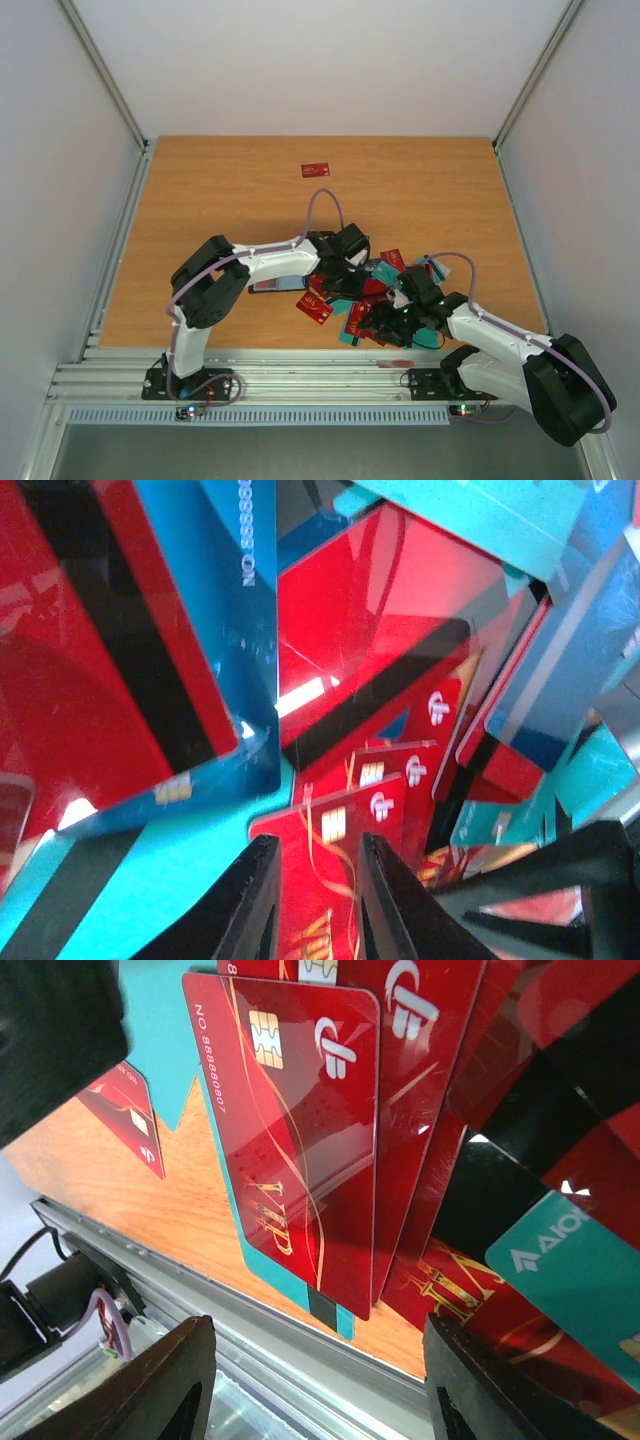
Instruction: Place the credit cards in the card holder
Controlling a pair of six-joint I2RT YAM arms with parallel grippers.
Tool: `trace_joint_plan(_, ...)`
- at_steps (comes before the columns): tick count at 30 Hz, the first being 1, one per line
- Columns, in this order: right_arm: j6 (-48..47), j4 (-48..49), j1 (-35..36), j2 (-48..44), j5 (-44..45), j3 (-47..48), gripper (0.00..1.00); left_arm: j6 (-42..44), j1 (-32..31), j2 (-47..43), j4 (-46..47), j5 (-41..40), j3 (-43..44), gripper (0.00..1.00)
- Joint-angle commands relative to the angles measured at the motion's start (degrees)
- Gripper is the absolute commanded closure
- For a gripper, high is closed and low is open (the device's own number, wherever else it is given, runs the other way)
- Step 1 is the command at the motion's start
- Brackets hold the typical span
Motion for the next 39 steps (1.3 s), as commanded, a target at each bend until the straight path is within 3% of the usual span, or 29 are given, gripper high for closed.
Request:
trace_joint_plan(1, 2.7, 1.7, -0.8, -2.3, -0.4, -1.7, 0.42, 2.1, -0.2, 4.8, -2.0, 0.3, 5.0, 0.77)
trace_joint_plan(10, -0.2, -3.7, -2.2, -4.5, 0.9, -0.2, 0.42, 2.8, -0.3, 7.0, -4.7, -1.1, 7.2, 0.84)
trace_joint_plan(29, -2.2, -6.7, -2.8, -3.7, 3.0, 2.0, 0.4, 3.8, -1.0, 2.9, -7.0, -2.7, 7.0, 0.85)
trace_joint_plan(39, -2.6, -6.1, -2.8, -2.1, 2.6, 2.1, 0.41, 3.8, -1.1, 5.7, -5.8, -1.1, 6.5, 0.85)
